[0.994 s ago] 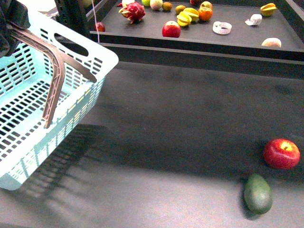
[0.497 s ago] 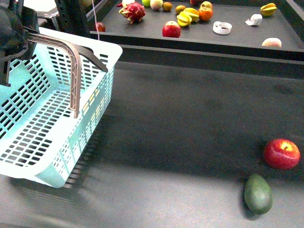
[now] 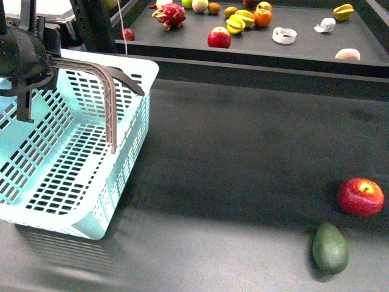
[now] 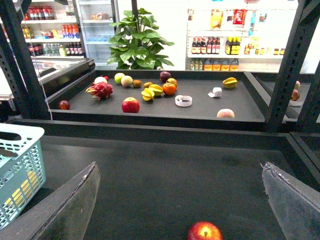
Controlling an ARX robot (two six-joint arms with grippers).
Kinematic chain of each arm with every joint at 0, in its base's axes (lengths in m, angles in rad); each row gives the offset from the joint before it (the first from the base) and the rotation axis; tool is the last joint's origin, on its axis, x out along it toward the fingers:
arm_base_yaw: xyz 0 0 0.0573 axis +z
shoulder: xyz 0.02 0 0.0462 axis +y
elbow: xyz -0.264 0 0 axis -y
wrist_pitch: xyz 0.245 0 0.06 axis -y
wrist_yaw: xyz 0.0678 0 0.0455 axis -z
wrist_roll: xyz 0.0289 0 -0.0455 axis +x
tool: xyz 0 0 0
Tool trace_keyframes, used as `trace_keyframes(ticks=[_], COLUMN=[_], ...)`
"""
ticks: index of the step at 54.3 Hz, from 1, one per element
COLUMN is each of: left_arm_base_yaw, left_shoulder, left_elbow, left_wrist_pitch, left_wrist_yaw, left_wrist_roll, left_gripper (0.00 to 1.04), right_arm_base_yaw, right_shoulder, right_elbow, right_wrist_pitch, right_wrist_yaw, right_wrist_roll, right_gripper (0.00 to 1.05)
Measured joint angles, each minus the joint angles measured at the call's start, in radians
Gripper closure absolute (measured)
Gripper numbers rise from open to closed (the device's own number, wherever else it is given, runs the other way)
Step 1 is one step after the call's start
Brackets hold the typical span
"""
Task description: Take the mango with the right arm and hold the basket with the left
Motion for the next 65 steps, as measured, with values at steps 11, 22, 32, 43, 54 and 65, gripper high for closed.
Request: trace_keyframes(ticks=[11, 22, 32, 43, 54, 65], left_arm_base_yaw=[-0.001, -0.004, 0.008, 0.069, 0.162, 0.292], left_shoulder=[0.008, -0.013, -0.096, -0.214, -0.398, -0.601], left_elbow=[0.005, 0.0, -0.058, -0.178, -0.312, -0.451], left_wrist_pitch=[0.002, 0.024, 0.035, 0.043, 0.06, 0.062], left_wrist_yaw=[-0.002, -0.002, 0.026, 0.083, 0.155, 0.224], left_wrist_roll=[-0.013, 0.041, 0.122, 0.257, 0.378, 0.47], left_gripper=[0.83, 0.44, 0.12, 0.06, 0.06, 0.06], right_arm_base_yaw=[0.0, 0.0, 0.0, 0.0, 0.0, 0.0], right_shoulder=[0.0, 0.0, 0.0, 0.0, 0.0, 0.0], right_elbow=[0.0, 0.0, 0.0, 0.0, 0.0, 0.0], right_wrist_pitch=[0.0, 0.0, 0.0, 0.0, 0.0, 0.0], right_wrist_yaw=[0.0, 0.0, 0.0, 0.0, 0.0, 0.0], right_wrist_roll=[0.0, 0.0, 0.0, 0.0, 0.0, 0.0], right_gripper=[0.08, 0.08, 0.08, 0.08, 0.08, 0.08])
